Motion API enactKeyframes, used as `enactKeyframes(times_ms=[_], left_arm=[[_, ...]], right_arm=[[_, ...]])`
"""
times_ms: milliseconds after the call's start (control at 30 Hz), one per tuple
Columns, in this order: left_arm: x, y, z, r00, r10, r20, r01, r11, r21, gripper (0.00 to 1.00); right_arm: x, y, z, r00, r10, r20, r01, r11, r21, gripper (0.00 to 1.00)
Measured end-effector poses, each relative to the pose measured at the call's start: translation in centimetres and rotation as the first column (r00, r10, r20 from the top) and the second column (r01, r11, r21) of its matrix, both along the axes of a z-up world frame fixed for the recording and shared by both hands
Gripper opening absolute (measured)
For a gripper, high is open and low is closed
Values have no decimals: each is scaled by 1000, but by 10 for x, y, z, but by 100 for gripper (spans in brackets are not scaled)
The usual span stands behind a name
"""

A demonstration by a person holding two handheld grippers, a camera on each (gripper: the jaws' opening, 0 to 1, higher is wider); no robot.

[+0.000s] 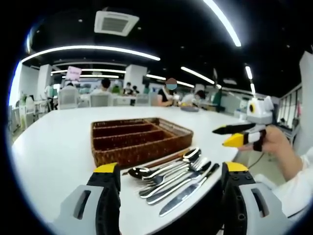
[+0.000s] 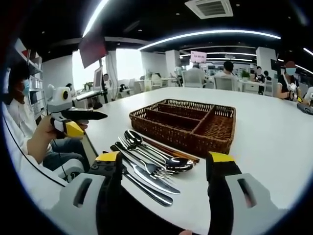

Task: Arrange the knives, forks, and spoons in their matching storage slots by inserting each utensil handle-first until every utensil is classified and aligned in the correct compartment

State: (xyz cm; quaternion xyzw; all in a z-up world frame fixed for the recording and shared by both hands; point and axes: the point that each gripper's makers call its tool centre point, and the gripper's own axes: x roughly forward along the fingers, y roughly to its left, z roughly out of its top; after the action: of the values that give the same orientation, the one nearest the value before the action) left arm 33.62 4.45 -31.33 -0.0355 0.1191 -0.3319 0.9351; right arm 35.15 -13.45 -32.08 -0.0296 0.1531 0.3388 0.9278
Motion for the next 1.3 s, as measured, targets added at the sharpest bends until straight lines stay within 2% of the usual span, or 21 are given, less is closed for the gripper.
enactKeyframes(times_ms=[667, 1033, 1300], left_arm=[[2, 1, -7, 1000, -11, -11, 11, 1000, -4, 82], [7, 2, -16, 999, -19, -33, 19, 1000, -8, 79], [12, 4, -15, 999, -23, -34, 22, 1000, -23, 77]], right_arm=[[13, 14, -9, 997, 71, -18, -71, 997, -19, 62], [21, 26, -14, 992, 125, -31, -126, 992, -26, 58], [25, 35, -15, 984, 177, -29, -178, 984, -32, 53]])
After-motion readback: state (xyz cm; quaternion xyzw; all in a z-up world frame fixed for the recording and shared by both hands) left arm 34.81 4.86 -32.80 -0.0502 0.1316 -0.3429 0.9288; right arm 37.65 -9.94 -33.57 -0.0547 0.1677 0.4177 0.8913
